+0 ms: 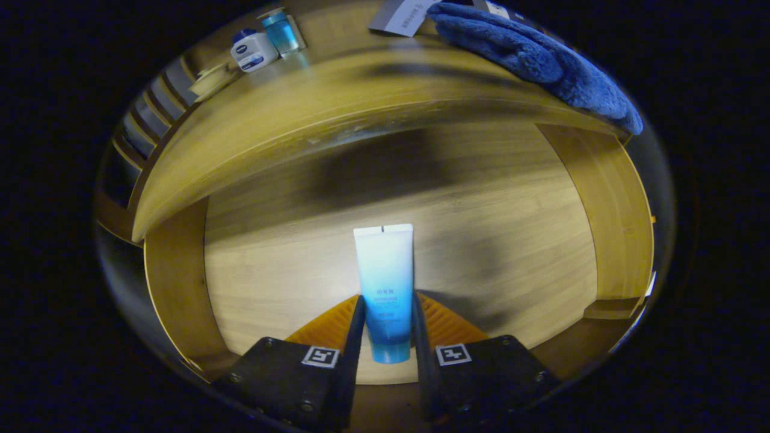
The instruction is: Pull open the drawer, take out the items inside it, and place them on the countertop above the cabinet.
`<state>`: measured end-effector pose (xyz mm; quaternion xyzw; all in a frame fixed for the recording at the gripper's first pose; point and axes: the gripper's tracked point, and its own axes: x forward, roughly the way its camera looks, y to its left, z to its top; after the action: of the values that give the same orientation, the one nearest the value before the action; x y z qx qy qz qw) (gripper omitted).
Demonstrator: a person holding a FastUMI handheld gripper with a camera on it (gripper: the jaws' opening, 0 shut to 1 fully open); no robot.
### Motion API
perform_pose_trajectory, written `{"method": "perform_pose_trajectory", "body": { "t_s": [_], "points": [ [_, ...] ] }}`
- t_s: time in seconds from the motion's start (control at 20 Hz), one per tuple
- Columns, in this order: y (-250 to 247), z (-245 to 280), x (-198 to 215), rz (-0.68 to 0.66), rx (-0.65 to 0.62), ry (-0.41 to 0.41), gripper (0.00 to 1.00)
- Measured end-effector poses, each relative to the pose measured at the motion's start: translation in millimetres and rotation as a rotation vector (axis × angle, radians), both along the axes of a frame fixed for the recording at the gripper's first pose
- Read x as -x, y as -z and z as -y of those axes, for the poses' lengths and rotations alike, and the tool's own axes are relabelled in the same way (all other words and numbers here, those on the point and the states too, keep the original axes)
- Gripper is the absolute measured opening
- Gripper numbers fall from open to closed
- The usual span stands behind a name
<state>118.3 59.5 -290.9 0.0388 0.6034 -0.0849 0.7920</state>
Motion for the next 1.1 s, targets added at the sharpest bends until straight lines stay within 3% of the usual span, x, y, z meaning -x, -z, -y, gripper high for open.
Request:
{"method": "perform_pose_trajectory", "body": {
  "t_s": [0.15, 0.2, 0.3, 0.6, 0.9, 1.1],
  "points": [
    [-2, 0, 3, -0.025, -0.014, 0.019, 0.45],
    [-4, -1, -1, -0.022, -0.021, 0.029, 0.37],
    [-5, 3, 1, -0.025, 0.004, -0.001, 0.37],
    [-11, -7, -15, 0.140, -0.113, 0.006, 0.37],
    [-23, -19, -22, 0.203, -0.251, -0.038, 0.37],
    [-61, -22, -46, 0.339, -0.307, -0.079, 0.37]
  ]
}}
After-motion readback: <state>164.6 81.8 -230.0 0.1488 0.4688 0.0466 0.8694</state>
